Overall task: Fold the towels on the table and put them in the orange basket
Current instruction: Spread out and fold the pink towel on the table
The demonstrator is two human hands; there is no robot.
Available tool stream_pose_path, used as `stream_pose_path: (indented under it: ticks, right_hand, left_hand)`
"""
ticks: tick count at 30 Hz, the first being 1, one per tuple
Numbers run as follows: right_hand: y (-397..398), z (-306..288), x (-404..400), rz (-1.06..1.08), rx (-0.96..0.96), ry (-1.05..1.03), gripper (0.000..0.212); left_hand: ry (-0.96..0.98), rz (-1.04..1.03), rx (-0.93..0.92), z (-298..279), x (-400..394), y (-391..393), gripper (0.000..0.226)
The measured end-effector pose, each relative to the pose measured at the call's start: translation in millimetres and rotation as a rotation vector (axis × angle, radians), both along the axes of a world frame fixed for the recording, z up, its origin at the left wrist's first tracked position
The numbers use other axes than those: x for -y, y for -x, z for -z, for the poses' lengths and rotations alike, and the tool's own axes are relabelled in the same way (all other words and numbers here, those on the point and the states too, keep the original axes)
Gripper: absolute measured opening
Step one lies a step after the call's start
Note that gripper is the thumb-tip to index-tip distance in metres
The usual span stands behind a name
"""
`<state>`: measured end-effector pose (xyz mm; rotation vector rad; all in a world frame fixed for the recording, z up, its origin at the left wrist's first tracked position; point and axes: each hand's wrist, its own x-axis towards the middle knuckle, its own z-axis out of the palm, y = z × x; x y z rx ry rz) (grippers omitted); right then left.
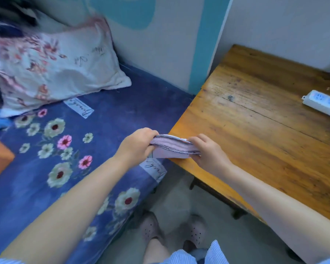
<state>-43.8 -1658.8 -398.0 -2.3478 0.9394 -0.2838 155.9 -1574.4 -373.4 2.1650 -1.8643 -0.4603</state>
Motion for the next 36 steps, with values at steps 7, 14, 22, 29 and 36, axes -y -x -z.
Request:
stream_pose_path:
  ticks: [7,14,22,29,36]
  right_hand:
    - [-109.3,-35.5,-38.5,-0.231,-0.020,0.054,0.032]
    - [-228.6,-67.0,-134.0,-0.387,-0.011,0.078,0.034]
    - [-357.8,-90.7,-250.7,-0.634,-0.053,0.175,0.042]
    - [-440.9,-81.6,-302.4,-0.756,-0.058,0.265,0.039]
    - [-535.4,-74.1,-304.7,-0.909,-0.065,0.199,0.042]
  left_hand:
    - [-0.103,-0.126,0.079,-33.5,-93.6,-90.8,0.030]
    - [-0.038,-0.307,0.070,-62.9,-221.5,-181.6,0.035]
    - [-0.006,-0.561,0.164,-70.5,-365.6,-266.5,0.038]
    - [-0.002,-0.740,0.225,-57.1,-426.0,-314.9,0.038]
    - [-0.091,-0.835,0.248,-55.0,-443.1,-384.5,0.040]
